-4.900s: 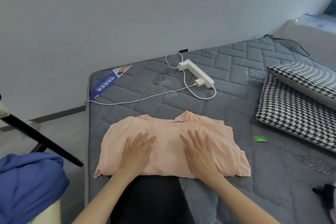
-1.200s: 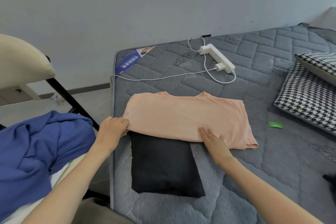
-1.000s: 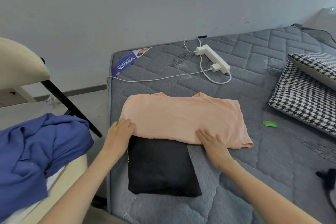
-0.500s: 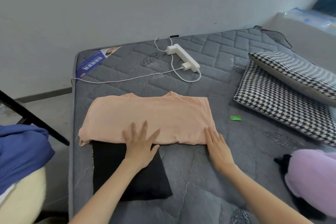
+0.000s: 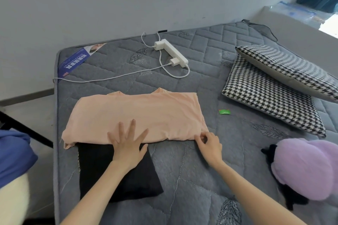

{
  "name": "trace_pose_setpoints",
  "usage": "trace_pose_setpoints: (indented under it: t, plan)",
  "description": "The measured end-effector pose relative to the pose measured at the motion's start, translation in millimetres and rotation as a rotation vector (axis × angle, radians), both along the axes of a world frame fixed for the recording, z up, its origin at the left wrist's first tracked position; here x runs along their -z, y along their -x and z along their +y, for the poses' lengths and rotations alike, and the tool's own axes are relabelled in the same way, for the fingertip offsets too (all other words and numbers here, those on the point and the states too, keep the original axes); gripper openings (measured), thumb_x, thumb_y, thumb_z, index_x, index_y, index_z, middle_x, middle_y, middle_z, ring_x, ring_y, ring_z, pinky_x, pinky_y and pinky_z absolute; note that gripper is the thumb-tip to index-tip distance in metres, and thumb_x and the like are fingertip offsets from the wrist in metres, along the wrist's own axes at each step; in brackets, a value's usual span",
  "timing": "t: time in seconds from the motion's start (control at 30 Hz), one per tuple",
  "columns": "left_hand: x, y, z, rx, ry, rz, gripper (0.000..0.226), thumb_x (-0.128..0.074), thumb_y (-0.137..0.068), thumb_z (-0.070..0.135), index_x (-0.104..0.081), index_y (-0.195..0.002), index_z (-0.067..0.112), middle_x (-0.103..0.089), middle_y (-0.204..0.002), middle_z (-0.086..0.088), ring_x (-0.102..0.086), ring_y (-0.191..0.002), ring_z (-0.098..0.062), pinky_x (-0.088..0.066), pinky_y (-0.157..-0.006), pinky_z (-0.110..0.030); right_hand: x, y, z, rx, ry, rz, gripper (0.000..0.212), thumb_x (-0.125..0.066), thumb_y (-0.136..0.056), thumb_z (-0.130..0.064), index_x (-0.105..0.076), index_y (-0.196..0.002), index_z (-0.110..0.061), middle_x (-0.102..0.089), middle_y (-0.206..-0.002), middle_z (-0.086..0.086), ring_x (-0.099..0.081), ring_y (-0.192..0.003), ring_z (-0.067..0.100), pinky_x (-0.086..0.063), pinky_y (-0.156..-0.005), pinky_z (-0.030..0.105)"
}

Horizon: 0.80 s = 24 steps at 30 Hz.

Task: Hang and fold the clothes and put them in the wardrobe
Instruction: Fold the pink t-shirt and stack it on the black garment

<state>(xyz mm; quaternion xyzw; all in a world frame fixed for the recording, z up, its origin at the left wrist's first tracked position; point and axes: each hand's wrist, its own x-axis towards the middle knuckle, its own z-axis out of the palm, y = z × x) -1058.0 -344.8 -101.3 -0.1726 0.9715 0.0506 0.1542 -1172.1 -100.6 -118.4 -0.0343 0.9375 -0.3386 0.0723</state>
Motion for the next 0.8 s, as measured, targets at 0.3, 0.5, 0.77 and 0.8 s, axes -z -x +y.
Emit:
trace_pose_setpoints:
  t: [0.3,0.5,0.77,0.8]
  plan:
    - [-2,-1,-1,0.012,-0.002,-0.001,0.055,-0.016,-0.097,0.057,0.013,-0.143,0.051,0.032,-0.153,-0.003,0.029,-0.136,-0.044,0.005,-0.105,-0.071,-4,2,6,0.220,0.217,-0.041,0.014,-0.049,-0.098,-0.018,-0.056,-0.090,-0.007,-0.054,-0.104,0.009,-0.050,-0.088,0.021,-0.033,-0.074,0.029]
    - [-5,-3,0,0.024,-0.004,-0.014,0.056,-0.016,-0.097,0.057,0.013,-0.144,0.050,0.031,-0.153,-0.002,0.029,-0.137,-0.043,0.005,-0.105,-0.070,3,12,5,0.221,0.103,-0.156,0.013,-0.052,-0.094,-0.018,-0.054,-0.087,-0.007,-0.059,-0.106,0.014,-0.053,-0.084,0.023,-0.038,-0.068,0.032]
    - [-3,-4,3,0.021,0.017,0.002,0.057,-0.016,-0.097,0.056,0.011,-0.146,0.046,0.030,-0.154,-0.003,0.028,-0.137,-0.042,0.005,-0.105,-0.070,-9,26,-4,0.313,0.172,-0.155,0.041,-0.049,-0.088,-0.028,-0.049,-0.121,-0.004,-0.051,-0.124,0.013,-0.042,-0.118,0.032,-0.037,-0.094,0.040]
    - [-2,-4,3,0.020,0.018,0.007,0.057,-0.016,-0.097,0.056,0.011,-0.146,0.046,0.029,-0.154,-0.002,0.028,-0.137,-0.042,0.005,-0.105,-0.070,-11,31,-8,0.296,0.172,-0.188,0.045,-0.045,-0.082,-0.039,-0.051,-0.115,-0.009,-0.053,-0.122,0.014,-0.042,-0.115,0.032,-0.035,-0.091,0.039]
